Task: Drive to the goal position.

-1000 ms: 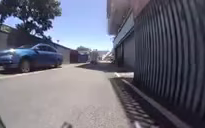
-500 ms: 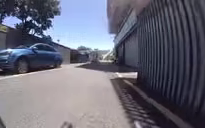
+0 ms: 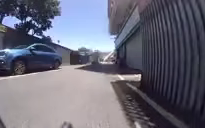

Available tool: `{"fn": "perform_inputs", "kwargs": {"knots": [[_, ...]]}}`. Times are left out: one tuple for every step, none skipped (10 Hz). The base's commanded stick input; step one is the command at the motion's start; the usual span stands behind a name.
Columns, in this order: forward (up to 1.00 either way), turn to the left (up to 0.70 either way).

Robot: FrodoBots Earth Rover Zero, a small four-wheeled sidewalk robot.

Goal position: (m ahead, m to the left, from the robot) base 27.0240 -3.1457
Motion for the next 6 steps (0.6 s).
{"fn": "perform_inputs", "kwargs": {"knots": [[0.45, 0.00], [0.45, 0.00], [0.45, 0.00], [0.45, 0.00], [0.45, 0.00], [0.45, 0.00]]}}
